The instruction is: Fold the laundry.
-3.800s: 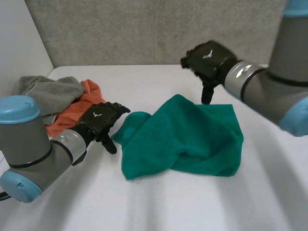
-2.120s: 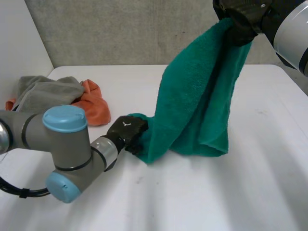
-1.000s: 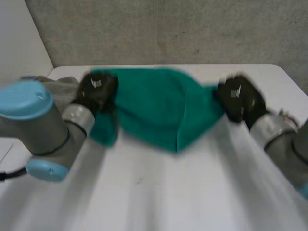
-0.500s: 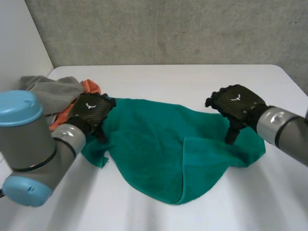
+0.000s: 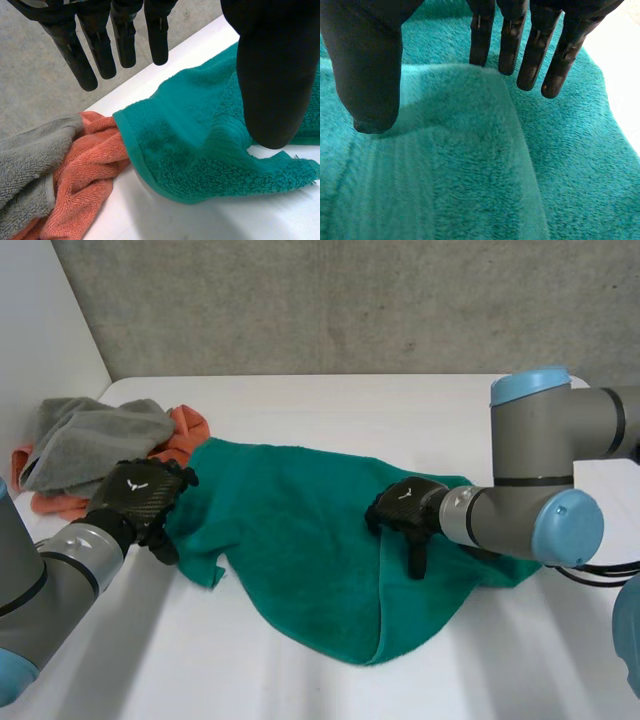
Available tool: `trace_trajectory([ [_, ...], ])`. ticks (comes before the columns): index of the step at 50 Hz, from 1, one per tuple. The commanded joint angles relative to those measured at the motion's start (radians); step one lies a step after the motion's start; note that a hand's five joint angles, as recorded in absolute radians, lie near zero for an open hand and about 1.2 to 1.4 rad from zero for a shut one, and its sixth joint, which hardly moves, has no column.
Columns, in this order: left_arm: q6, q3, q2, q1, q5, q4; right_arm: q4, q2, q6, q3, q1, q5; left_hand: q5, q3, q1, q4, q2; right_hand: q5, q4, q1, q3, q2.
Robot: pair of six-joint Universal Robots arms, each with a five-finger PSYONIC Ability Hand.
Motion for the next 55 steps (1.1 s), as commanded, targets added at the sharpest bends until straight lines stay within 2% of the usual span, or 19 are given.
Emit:
trace_trajectory([
  [1, -0.001, 0.002, -0.004, -0.007, -0.001, 0.001, -0.082, -0.006, -0.017, 0.05, 0.001, 0.032, 0.017, -0.004, -0.013, 0.006, 0.006, 0.275, 0.257, 0.331, 0.259, 0.26],
  [7, -0.001, 0.002, -0.005, -0.009, -0.001, 0.001, -0.108, -0.04, -0.014, 0.081, -0.006, 0.032, 0.017, -0.004, -0.013, 0.006, 0.006, 0.916, 0.898, 0.973, 0.9, 0.902],
  [18, 0.002, 0.001, -0.009, -0.01, -0.001, 0.0, -0.126, -0.165, 0.003, 0.214, -0.025, 0.031, 0.017, -0.004, -0.013, 0.006, 0.006, 0.917, 0.899, 0.974, 0.901, 0.902],
  [21, 0.006, -0.006, -0.012, -0.014, -0.001, -0.002, -0.166, -0.237, 0.017, 0.286, -0.072, 0.039, 0.06, 0.04, 0.031, 0.05, 0.05, 0.917, 0.899, 0.974, 0.901, 0.902],
  [24, 0.009, -0.027, -0.012, -0.021, 0.014, -0.002, -0.197, -0.343, 0.043, 0.378, -0.147, 0.051, 0.224, 0.203, 0.195, 0.214, 0.214, 0.917, 0.899, 0.974, 0.901, 0.902],
  [30, 0.012, -0.045, -0.013, -0.027, 0.051, -0.009, -0.275, -0.484, 0.122, 0.548, -0.278, 0.052, 0.313, 0.292, 0.283, 0.303, 0.302, 0.917, 0.899, 0.974, 0.901, 0.902],
  [34, 0.012, -0.049, -0.028, -0.027, 0.057, -0.034, -0.312, -0.53, 0.13, 0.642, -0.34, 0.04, 0.345, 0.324, 0.316, 0.335, 0.335, 0.917, 0.899, 0.974, 0.901, 0.902],
  [42, 0.01, -0.029, -0.084, -0.027, 0.045, -0.051, -0.414, -0.602, 0.132, 0.754, -0.37, 0.045, 0.334, 0.313, 0.304, 0.323, 0.323, 0.917, 0.899, 0.974, 0.901, 0.902],
  [55, 0.009, 0.031, -0.182, -0.029, 0.046, -0.037, -0.488, -0.636, 0.126, 0.823, -0.414, 0.045, 0.26, 0.239, 0.231, 0.25, 0.25, 0.917, 0.899, 0.974, 0.901, 0.902],
])
